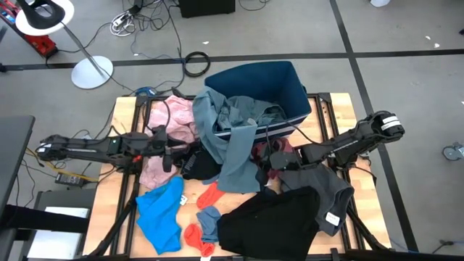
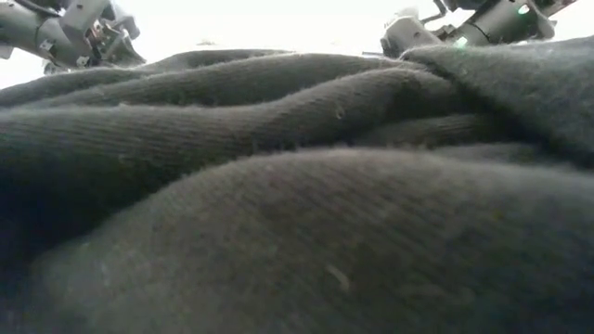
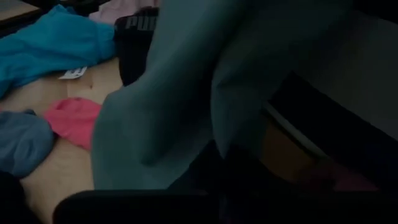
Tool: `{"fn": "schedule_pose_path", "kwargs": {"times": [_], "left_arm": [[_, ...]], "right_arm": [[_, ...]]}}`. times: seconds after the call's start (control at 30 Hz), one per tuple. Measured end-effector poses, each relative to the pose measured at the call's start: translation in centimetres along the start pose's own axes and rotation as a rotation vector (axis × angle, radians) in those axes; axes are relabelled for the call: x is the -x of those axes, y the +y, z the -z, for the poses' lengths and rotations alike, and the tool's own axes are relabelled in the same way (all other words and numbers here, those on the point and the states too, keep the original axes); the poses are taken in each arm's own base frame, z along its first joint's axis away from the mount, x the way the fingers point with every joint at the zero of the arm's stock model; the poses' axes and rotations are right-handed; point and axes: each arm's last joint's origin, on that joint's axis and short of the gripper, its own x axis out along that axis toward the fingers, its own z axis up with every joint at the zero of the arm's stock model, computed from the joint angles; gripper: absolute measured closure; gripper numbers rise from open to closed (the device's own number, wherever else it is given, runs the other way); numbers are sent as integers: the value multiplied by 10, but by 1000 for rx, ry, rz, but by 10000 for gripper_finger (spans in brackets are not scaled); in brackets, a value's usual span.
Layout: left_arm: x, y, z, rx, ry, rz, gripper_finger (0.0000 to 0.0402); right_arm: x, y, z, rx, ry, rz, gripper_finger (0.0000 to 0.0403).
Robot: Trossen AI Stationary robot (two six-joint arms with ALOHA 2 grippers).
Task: Sort clothes
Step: Put the blue long pants in the blue laundry bin organizer
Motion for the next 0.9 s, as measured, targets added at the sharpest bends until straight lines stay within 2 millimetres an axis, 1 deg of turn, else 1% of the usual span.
{"fn": "schedule_pose_path", "kwargs": {"times": [0.07,0.2,0.33,0.43,0.57,0.67,0.77,0.9], "left_arm": [[-4,0,2,14,28,-9,262],[-13,-1,7,51,78,-37,262],[-23,-2,5,93,37,-95,262],[-30,-2,1,152,-22,-154,262],[-39,-2,-1,270,-68,-185,262],[-47,1,2,357,-58,-217,262],[-55,4,5,409,-50,-248,262],[-65,6,5,449,-58,-221,261]], "right_arm": [[2,4,-2,5,-5,-13,398],[5,13,-14,27,-39,-39,399],[8,19,-29,45,-75,-58,400],[9,22,-35,60,-82,-63,401],[10,23,-34,70,-74,-65,401],[10,22,-33,78,-58,-59,401],[10,22,-33,78,-58,-59,401],[10,22,-33,77,-58,-59,401]]}}
